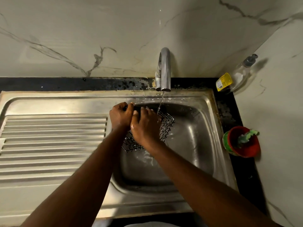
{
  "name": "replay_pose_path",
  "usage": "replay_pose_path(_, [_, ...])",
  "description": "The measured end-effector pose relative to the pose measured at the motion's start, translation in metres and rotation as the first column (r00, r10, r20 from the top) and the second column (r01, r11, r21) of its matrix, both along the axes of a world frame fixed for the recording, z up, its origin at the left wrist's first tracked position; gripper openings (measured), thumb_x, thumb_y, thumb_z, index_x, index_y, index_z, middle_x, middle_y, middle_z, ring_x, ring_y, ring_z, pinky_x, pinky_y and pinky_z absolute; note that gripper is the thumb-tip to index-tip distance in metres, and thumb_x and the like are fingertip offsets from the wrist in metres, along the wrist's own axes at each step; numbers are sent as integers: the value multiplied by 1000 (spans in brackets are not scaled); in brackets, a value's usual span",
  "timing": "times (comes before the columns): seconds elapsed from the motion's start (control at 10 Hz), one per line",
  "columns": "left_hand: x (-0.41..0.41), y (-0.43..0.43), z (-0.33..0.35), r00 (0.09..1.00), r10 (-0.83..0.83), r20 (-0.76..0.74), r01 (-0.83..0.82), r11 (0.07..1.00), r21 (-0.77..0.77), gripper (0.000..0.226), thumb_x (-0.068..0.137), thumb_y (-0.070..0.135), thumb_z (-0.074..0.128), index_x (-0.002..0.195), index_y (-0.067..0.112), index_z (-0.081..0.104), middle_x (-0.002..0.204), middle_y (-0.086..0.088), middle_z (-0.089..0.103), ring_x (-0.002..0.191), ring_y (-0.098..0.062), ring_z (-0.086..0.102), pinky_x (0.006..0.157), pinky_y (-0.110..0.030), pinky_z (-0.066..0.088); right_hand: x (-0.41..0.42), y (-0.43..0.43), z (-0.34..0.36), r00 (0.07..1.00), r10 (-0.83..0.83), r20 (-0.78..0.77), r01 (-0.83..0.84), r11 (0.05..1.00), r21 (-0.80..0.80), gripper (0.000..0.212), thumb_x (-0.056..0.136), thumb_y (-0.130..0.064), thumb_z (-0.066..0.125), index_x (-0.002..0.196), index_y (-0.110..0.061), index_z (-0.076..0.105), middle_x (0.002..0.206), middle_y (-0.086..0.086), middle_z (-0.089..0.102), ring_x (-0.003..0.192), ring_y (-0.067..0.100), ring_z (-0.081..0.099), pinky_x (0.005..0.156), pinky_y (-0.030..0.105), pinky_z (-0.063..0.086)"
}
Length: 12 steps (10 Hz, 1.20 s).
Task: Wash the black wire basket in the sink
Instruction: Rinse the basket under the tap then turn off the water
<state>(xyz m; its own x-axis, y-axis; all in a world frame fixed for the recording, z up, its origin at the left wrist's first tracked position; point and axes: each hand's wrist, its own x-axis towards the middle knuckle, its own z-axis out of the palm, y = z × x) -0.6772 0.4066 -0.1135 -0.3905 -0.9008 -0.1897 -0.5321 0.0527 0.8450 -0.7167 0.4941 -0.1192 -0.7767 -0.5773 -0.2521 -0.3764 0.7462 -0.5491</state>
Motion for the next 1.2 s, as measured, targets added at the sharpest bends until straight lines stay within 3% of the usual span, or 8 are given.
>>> replay_pose_path(0.2, [-2, 11, 3, 995, 100, 19, -101, 987, 125, 30, 100, 29, 60, 77, 13, 71, 58, 6, 59, 46, -2, 49, 40, -10, 32, -16, 24, -41, 982, -110, -154, 54, 943, -329, 64, 104, -63, 24, 124, -24, 70, 133, -4, 67, 132, 16, 53, 112, 45, 36])
replay_pose_path(0.3, [5, 7, -7, 977, 211, 24, -210, 945, 252, 32, 101, 34, 60, 78, 14, 71, 65, 0, 66, 56, -15, 60, 44, -21, 42, -42, 16, -54, 920, -358, 159, 381, 912, -151, 61, 104, -59, 19, 111, -28, 71, 123, -1, 69, 120, 20, 58, 110, 46, 28])
replay_pose_path(0.5, [16, 6, -14, 923, 383, 41, -356, 808, 470, 29, 103, 31, 60, 96, 4, 70, 70, -1, 59, 61, -17, 56, 45, -24, 43, -69, 5, -84, 903, -301, 305, 269, 952, 143, 58, 108, -53, 25, 140, -16, 56, 143, 18, 54, 127, 36, 53, 109, 49, 43])
replay_pose_path(0.6, [18, -2, -18, 909, 415, 29, -341, 703, 624, 42, 108, 26, 52, 139, -2, 57, 76, 1, 50, 63, -13, 48, 58, -27, 41, -52, -25, -66, 917, -220, 332, 166, 969, 183, 71, 106, -60, 18, 154, -14, 41, 163, 19, 30, 150, 37, 31, 122, 54, 27])
replay_pose_path(0.8, [23, -10, -24, 951, 305, -61, -194, 734, 651, 44, 108, 34, 51, 140, 6, 58, 90, 10, 60, 76, -5, 60, 63, -22, 47, 16, -29, -14, 980, 134, 146, -124, 989, -77, 71, 108, -53, 23, 164, -12, 10, 172, 9, 2, 159, 23, 0, 128, 42, 4])
replay_pose_path(0.9, [22, -9, -28, 941, 335, -39, -230, 722, 653, 44, 105, 32, 55, 140, 4, 60, 93, 5, 63, 79, -10, 62, 65, -25, 50, 12, -6, -29, 982, 97, 159, -80, 991, -109, 73, 106, -60, 17, 165, -19, 1, 172, 1, -6, 158, 17, -5, 129, 42, 3])
replay_pose_path(1.1, [15, -5, -31, 908, 419, 10, -317, 671, 670, 45, 106, 30, 55, 140, 1, 57, 79, 4, 52, 64, -10, 51, 56, -26, 42, -64, 40, -126, 799, -459, 388, 382, 886, 261, 98, 87, -86, 3, 151, -21, 41, 154, 16, 47, 133, 35, 52, 113, 53, 39])
replay_pose_path(1.2, [12, -3, -32, 903, 429, 16, -336, 684, 647, 45, 107, 32, 52, 140, 2, 57, 79, 4, 52, 64, -10, 50, 54, -26, 41, -82, 35, -131, 672, -560, 485, 396, 825, 404, 74, 106, -59, 18, 155, -6, 35, 159, 22, 38, 142, 37, 41, 118, 43, 31])
